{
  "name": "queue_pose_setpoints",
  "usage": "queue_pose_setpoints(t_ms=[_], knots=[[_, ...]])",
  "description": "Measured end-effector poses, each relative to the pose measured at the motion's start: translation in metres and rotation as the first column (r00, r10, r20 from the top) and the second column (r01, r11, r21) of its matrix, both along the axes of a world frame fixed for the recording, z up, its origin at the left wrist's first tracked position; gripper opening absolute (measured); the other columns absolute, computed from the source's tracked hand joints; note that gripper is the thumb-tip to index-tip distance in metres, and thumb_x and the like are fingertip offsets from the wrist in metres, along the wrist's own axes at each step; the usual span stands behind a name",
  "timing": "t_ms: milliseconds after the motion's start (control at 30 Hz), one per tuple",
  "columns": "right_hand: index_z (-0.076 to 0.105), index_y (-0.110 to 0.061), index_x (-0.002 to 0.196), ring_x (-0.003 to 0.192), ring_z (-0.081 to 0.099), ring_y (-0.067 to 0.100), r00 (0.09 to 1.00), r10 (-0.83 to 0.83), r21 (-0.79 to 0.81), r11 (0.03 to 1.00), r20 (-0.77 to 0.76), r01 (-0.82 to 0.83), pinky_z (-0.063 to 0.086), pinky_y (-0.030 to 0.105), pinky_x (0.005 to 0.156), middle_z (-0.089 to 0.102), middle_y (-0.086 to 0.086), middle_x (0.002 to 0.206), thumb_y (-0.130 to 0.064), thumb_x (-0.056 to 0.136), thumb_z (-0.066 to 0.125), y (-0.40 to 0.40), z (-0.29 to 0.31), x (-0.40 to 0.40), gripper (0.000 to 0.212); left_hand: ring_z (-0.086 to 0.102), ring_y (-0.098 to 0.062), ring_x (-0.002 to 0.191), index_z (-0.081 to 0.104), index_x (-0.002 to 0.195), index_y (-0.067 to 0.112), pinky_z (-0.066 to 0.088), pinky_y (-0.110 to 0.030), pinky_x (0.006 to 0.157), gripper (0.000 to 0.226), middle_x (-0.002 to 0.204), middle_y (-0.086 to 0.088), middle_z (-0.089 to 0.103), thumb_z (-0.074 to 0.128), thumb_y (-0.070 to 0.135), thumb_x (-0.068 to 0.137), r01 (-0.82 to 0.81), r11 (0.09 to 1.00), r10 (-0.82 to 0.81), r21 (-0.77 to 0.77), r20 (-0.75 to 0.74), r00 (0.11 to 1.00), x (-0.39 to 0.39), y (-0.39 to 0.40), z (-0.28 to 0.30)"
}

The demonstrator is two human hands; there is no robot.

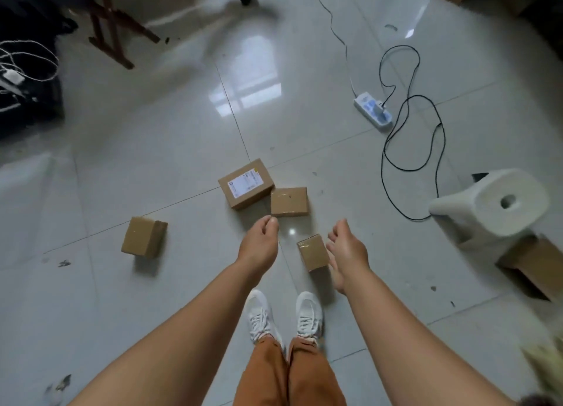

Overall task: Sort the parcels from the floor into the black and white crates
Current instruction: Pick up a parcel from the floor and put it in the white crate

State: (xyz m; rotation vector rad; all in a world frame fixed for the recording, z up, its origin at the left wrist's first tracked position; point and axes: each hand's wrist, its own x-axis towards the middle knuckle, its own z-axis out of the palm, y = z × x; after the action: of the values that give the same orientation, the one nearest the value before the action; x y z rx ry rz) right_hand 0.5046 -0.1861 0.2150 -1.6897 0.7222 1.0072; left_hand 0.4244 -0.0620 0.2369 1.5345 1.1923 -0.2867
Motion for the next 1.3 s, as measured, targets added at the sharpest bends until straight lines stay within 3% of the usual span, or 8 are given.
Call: queue_pose_setpoints(t_ms=[67,300,500,600,667,867,1000,1300], knots=[[0.051,-0.022,0.081,0.077,0.049,0.017,0.995,-0.074,-0.011,0.997,-0.063,0.074,0.041,0.029,0.087,0.050,0.002,0.086,-0.037,0.095,0.040,-0.015,-0.025,0.005,0.023,0.046,-0.018,0.089,0.049,0.088,0.018,0.036,-0.032,0.070,0.027,0.089,-0.004,0.047,0.032,0.035,0.100,0.032,0.999,-0.032,-0.029,-0.016,0.999,0.010,-0.006,-0.030],[0.048,-0.024,0.087,0.086,0.044,0.022,0.976,-0.161,-0.091,0.985,-0.150,0.148,0.034,0.034,0.081,0.046,0.001,0.092,-0.046,0.089,0.042,-0.047,-0.135,0.007,0.023,0.051,-0.036,0.110,0.055,0.113,0.005,0.042,-0.042,0.095,0.038,0.113,-0.022,0.055,0.031,0.032,0.099,0.164,0.984,-0.170,-0.070,-0.102,0.980,0.026,-0.021,-0.143],[0.037,-0.026,0.072,0.060,0.032,0.015,0.969,-0.145,-0.138,0.983,-0.200,0.118,0.035,0.033,0.086,0.031,-0.004,0.069,-0.041,0.095,0.039,-0.052,-0.231,0.000,0.027,0.036,-0.025,0.135,0.034,0.146,0.017,0.031,-0.038,0.108,0.050,0.150,-0.006,0.037,0.029,0.038,0.102,0.253,0.961,-0.269,-0.109,-0.174,0.947,0.024,-0.022,-0.235],[0.053,-0.017,0.114,0.089,0.048,0.020,0.972,-0.147,-0.147,0.982,-0.185,0.121,0.037,0.035,0.093,0.050,0.002,0.099,-0.040,0.097,0.038,-0.051,-0.271,-0.006,0.032,0.034,-0.025,0.137,0.030,0.148,0.019,0.030,-0.037,0.108,0.052,0.153,-0.005,0.034,0.029,0.041,0.101,0.297,0.946,-0.318,-0.132,-0.192,0.928,0.023,-0.025,-0.278],[0.044,-0.015,0.137,0.114,0.047,0.024,0.972,-0.142,-0.166,0.980,-0.186,0.111,0.036,0.037,0.099,0.049,0.005,0.128,-0.043,0.097,0.037,-0.047,-0.295,-0.010,0.049,0.033,-0.025,0.138,0.029,0.149,0.019,0.030,-0.036,0.108,0.053,0.154,-0.004,0.032,0.030,0.041,0.101,0.324,0.935,-0.347,-0.141,-0.189,0.919,0.025,-0.028,-0.300],[0.034,-0.017,0.144,0.105,0.044,0.023,0.968,-0.159,-0.208,0.971,-0.195,0.117,0.037,0.035,0.087,0.047,0.009,0.138,-0.051,0.094,0.038,-0.044,-0.356,-0.021,0.061,0.030,-0.020,0.141,0.023,0.151,0.017,0.025,-0.031,0.110,0.055,0.156,-0.004,0.029,0.032,0.038,0.101,0.421,0.896,-0.441,-0.141,-0.162,0.883,0.040,-0.035,-0.348],[0.037,-0.018,0.143,0.125,0.047,0.027,0.951,-0.213,-0.193,0.966,-0.226,0.170,0.039,0.042,0.104,0.046,0.007,0.143,-0.053,0.092,0.039,-0.044,-0.372,-0.021,0.063,0.034,-0.021,0.137,0.032,0.147,0.013,0.027,-0.029,0.109,0.055,0.151,-0.005,0.037,0.032,0.042,0.100,0.418,0.885,-0.452,-0.204,-0.165,0.877,0.044,-0.038,-0.367],[0.059,-0.012,0.113,0.076,0.062,0.018,0.934,-0.289,-0.080,0.957,-0.210,0.278,0.049,0.028,0.062,0.066,0.009,0.099,-0.045,0.099,0.038,-0.036,-0.301,-0.008,0.041,0.045,-0.028,0.120,0.043,0.137,0.029,0.040,-0.045,0.099,0.062,0.140,-0.008,0.037,0.030,0.068,0.090,0.098,0.954,-0.160,-0.283,-0.204,0.966,0.024,-0.023,-0.311]])
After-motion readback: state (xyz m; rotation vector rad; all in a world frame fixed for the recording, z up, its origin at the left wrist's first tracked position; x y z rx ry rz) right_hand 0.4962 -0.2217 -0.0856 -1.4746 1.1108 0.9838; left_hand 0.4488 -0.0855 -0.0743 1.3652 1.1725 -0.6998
